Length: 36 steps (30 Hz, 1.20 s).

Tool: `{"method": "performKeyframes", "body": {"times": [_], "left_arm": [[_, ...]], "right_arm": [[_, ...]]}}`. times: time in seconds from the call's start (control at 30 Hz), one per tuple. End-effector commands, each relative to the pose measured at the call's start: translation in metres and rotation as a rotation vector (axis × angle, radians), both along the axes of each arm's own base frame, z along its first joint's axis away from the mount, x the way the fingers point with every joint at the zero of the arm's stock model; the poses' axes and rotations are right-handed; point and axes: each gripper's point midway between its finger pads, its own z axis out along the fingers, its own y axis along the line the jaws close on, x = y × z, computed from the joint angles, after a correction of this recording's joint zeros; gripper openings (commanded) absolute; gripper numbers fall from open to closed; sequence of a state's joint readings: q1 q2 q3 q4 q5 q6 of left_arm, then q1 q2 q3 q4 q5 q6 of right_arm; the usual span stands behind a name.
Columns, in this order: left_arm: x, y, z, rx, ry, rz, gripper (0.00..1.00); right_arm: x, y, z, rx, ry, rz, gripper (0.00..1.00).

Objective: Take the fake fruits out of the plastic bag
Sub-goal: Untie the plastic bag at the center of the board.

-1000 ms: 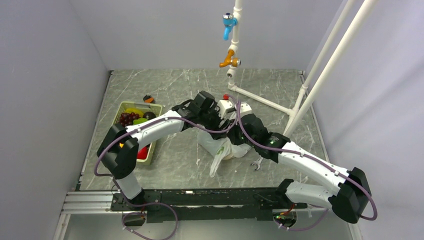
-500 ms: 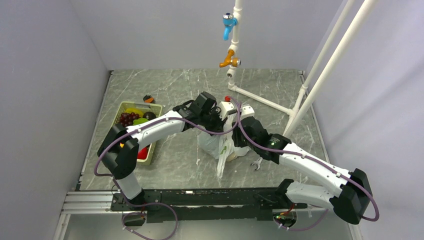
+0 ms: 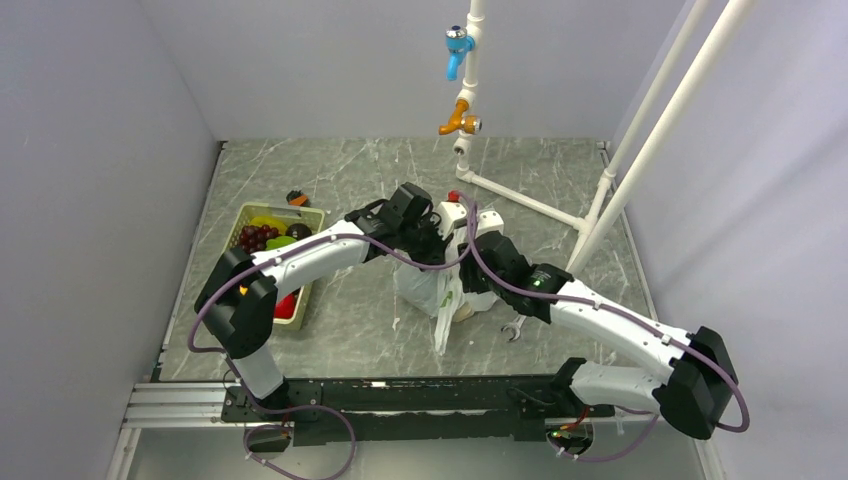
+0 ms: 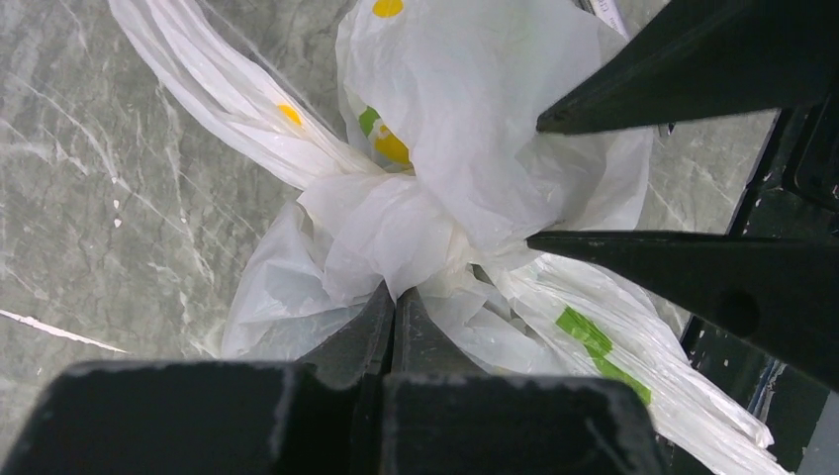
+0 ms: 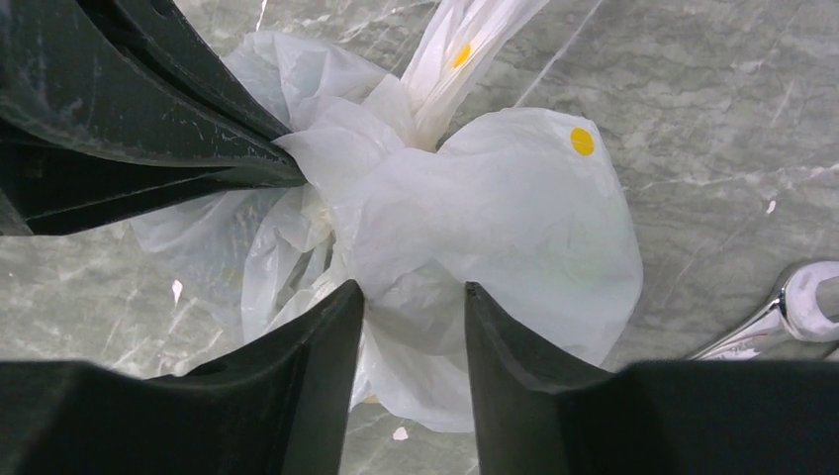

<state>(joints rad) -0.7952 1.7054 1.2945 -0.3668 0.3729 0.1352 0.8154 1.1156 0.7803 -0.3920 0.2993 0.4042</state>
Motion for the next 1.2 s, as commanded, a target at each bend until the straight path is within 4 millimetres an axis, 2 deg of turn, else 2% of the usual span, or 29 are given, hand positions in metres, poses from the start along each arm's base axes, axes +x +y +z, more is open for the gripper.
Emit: {"method": "performKeyframes", "body": {"times": [0.0, 0.23, 0.4, 0.53, 0.67, 0.73, 0.8, 0.9, 1.0, 1.07, 1.17], "left_arm": [[-0.001, -0.004, 0.024, -0.040, -0.047, 0.003, 0.00], [0.024, 0.015, 0.031, -0.024, -0.081, 0.143, 0.00], [0.042, 0.035, 0.040, -0.036, -0.122, 0.247, 0.00], [0.054, 0.047, 0.046, -0.068, -0.096, 0.315, 0.00], [0.054, 0.053, 0.047, -0.061, -0.104, 0.328, 0.00], [0.053, 0.053, 0.047, -0.071, -0.108, 0.326, 0.00], [0.052, 0.050, 0.048, -0.079, -0.104, 0.317, 0.00], [0.051, 0.046, 0.047, -0.081, -0.083, 0.297, 0.00], [0.050, 0.044, 0.046, -0.079, -0.076, 0.287, 0.00], [0.049, 0.044, 0.046, -0.079, -0.072, 0.278, 0.00], [0.046, 0.042, 0.048, -0.096, -0.070, 0.267, 0.00]], "right_arm": [[0.014, 0.006, 0.023, 0.036, -0.058, -0.057, 0.37], [0.007, -0.028, 0.023, 0.061, -0.109, -0.199, 0.00], [0.003, -0.049, 0.029, 0.042, -0.142, -0.239, 0.00], [0.002, -0.072, 0.022, -0.026, -0.135, -0.336, 0.00], [-0.001, -0.073, 0.023, -0.024, -0.138, -0.315, 0.00], [0.000, -0.073, 0.034, -0.016, -0.154, -0.317, 0.00], [0.001, -0.063, 0.049, 0.010, -0.165, -0.263, 0.02], [-0.001, -0.038, 0.071, 0.061, -0.200, -0.099, 0.18], [-0.005, -0.020, 0.089, 0.082, -0.239, 0.022, 0.27], [-0.007, 0.000, 0.098, 0.097, -0.254, 0.148, 0.35], [-0.009, 0.026, 0.100, 0.127, -0.250, 0.273, 0.42]]}}
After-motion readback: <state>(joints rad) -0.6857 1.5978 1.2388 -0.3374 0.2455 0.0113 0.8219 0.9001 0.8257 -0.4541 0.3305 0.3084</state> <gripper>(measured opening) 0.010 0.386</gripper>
